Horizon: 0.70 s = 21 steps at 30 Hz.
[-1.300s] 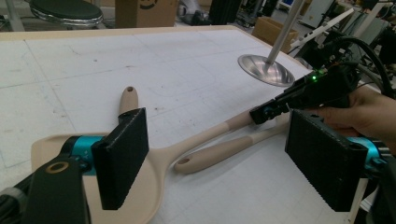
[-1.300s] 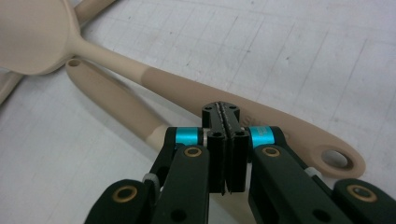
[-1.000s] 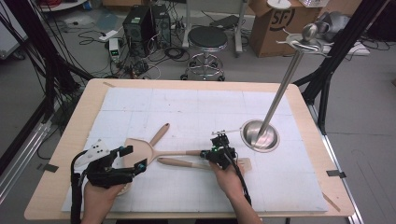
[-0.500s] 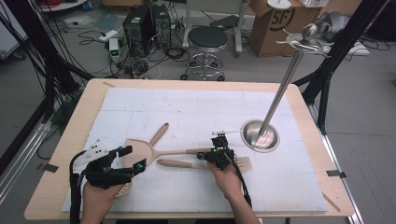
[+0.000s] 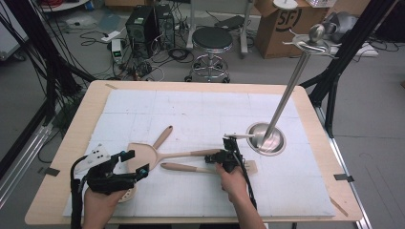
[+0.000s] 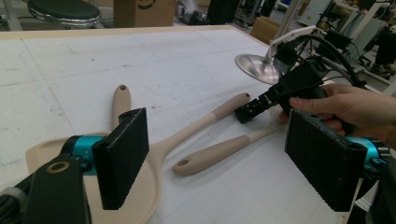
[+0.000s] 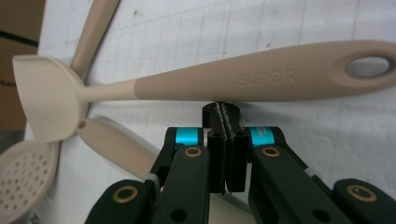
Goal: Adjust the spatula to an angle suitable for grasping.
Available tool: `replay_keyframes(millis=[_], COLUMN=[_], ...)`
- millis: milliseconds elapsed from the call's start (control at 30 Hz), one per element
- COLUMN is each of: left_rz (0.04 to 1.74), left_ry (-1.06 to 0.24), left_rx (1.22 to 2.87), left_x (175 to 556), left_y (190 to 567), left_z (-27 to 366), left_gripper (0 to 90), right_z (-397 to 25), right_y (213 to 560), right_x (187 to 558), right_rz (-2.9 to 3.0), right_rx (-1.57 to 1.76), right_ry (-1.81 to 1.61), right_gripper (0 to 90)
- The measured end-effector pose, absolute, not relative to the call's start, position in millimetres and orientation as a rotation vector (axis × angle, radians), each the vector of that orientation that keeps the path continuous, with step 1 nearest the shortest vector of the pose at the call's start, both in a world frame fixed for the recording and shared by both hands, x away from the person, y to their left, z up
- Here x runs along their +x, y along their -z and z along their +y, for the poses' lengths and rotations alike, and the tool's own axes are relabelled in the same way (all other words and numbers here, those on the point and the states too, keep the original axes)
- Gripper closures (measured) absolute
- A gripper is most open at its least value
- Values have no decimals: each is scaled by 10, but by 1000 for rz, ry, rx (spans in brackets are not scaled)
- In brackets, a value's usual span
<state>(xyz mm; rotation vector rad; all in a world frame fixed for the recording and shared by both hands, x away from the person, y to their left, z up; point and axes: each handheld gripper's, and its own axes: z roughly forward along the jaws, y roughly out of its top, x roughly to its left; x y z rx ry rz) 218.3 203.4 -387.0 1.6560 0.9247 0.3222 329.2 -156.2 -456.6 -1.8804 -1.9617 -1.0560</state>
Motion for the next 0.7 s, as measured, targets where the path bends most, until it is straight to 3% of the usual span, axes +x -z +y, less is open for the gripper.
replay_keyframes(millis=[700], left_rz=[909], left_ry=[-308], left_rx=[1669], left_x=[2196], left_y=[3885], left_z=[1980], left_gripper=[225], right_z=[-1423], right_y=[4515], right_x=[3565], right_rz=[-2024], right_rx=[-1942], right_ry=[1033], right_gripper=[899])
